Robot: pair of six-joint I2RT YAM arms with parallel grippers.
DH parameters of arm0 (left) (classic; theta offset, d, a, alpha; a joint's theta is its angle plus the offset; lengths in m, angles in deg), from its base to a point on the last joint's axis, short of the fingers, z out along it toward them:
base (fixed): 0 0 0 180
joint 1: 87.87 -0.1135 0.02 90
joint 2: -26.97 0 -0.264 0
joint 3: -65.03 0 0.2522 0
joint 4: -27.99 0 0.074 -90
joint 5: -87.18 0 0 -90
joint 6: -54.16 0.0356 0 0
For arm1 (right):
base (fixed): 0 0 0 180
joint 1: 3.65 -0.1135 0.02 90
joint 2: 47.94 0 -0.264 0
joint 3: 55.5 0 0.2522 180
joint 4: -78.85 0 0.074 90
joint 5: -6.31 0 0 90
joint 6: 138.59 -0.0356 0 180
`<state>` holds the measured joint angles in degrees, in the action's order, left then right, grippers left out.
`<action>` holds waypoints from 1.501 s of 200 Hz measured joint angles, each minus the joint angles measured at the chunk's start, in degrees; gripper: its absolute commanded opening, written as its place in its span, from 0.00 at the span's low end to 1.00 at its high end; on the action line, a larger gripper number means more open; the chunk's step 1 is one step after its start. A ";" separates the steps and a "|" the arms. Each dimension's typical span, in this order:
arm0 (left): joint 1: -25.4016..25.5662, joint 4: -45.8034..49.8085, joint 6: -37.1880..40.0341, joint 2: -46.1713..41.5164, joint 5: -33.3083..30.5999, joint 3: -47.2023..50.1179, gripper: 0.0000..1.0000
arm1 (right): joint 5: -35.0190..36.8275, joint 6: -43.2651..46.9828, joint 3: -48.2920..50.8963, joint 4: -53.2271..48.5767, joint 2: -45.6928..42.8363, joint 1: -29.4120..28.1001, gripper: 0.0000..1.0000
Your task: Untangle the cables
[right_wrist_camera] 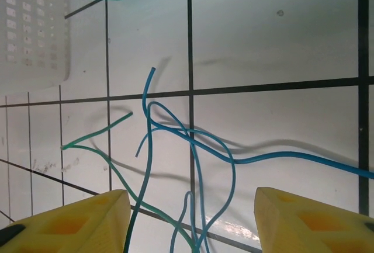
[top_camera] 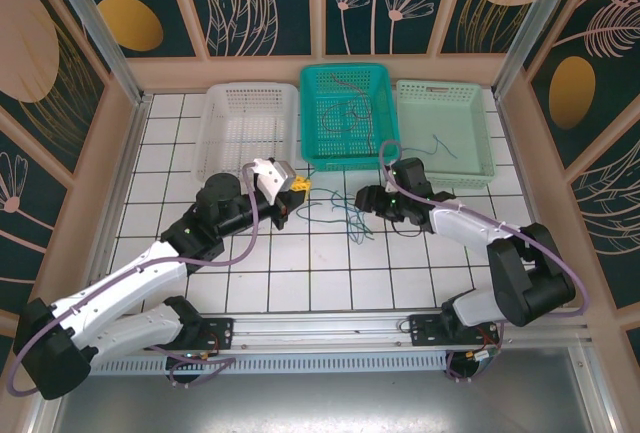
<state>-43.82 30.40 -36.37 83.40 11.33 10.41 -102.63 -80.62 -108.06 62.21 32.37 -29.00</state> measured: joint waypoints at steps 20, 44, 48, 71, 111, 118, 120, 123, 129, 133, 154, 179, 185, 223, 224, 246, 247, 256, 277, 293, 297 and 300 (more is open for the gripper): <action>0.00 -0.11 0.26 -0.02 0.00 0.00 0.00 | 0.90 0.17 0.00 -0.17 0.04 0.00 0.46; 0.00 -0.24 0.37 -0.42 -0.92 0.00 0.00 | 1.33 0.13 0.00 -0.52 0.83 0.00 0.35; 0.00 -0.22 0.37 -0.57 -1.20 0.00 0.00 | 1.40 0.48 0.02 -0.61 1.01 0.00 0.32; 0.00 -0.24 0.55 -1.75 -3.13 0.00 0.00 | 2.14 0.63 0.72 -1.20 1.18 0.00 0.16; 0.00 -0.46 1.01 -3.43 -6.80 0.00 0.00 | 3.58 1.70 3.04 -2.32 0.63 -0.04 0.00; 0.00 -0.46 1.20 -3.58 -7.30 0.00 0.00 | 3.93 1.70 3.39 -2.58 0.46 -0.04 0.00; 0.00 -0.46 1.22 -3.65 -7.50 0.00 0.00 | 4.00 1.73 3.50 -2.62 0.42 -0.04 0.00; 0.00 -0.48 1.31 -3.69 -7.65 0.00 0.00 | 4.15 1.70 3.63 -2.67 0.35 -0.04 0.00; 0.00 -0.46 1.49 -3.87 -8.11 0.00 0.00 | 4.44 1.73 3.89 -2.78 0.24 -0.04 0.00; 0.00 -0.46 1.64 -4.00 -8.44 0.00 0.00 | 4.55 1.70 4.02 -2.91 0.20 -0.04 0.00; 0.00 -0.44 2.25 -4.92 -9.07 -0.02 0.00 | 5.40 1.75 4.83 -3.34 0.04 -0.04 0.00; 0.00 -0.46 2.47 -5.42 -8.22 -0.04 0.00 | 5.77 2.10 5.57 -3.61 -1.79 -0.04 0.21; 0.00 -0.46 2.47 -5.27 -7.98 -0.07 0.00 | 5.86 2.56 5.68 -3.61 -2.69 -0.04 0.29; 0.00 -0.44 2.01 -2.80 -8.66 -0.07 0.00 | 7.63 4.61 7.21 -3.06 -13.40 -0.33 0.51; 0.00 -0.44 1.99 -2.73 -8.74 -0.07 0.00 | 7.63 4.72 7.28 -3.06 -13.62 -0.35 0.51; 0.00 -0.37 1.38 -0.94 -10.67 -0.52 0.00 | 8.31 4.72 9.94 -2.97 -19.98 -0.70 0.51; 0.00 -0.37 1.33 -0.83 -10.67 -0.59 0.00 | 8.31 4.72 10.12 -2.99 -20.31 -0.76 0.51; 0.00 -0.37 1.09 -0.28 -11.23 -1.07 0.00 | 8.39 4.70 11.21 -3.02 -21.88 -1.16 0.51; 0.00 -0.42 0.46 0.66 -11.91 -2.45 0.00 | 8.41 4.68 12.90 -3.21 -24.26 -3.39 0.52; 0.00 -0.42 -0.02 1.20 -12.31 -3.19 0.00 | 8.41 4.61 13.05 -3.13 -25.22 -5.57 0.53; 0.00 -0.42 -0.17 1.38 -12.52 -3.32 0.00 | 8.50 4.55 13.05 -3.10 -25.49 -6.16 0.54; 0.00 -0.42 -0.28 1.46 -12.74 -3.39 0.00 | 8.44 4.48 13.05 -3.10 -25.66 -6.56 0.56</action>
<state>-43.82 29.98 -36.66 84.86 -1.41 7.02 -94.19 -76.14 -95.01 59.11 6.71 -35.55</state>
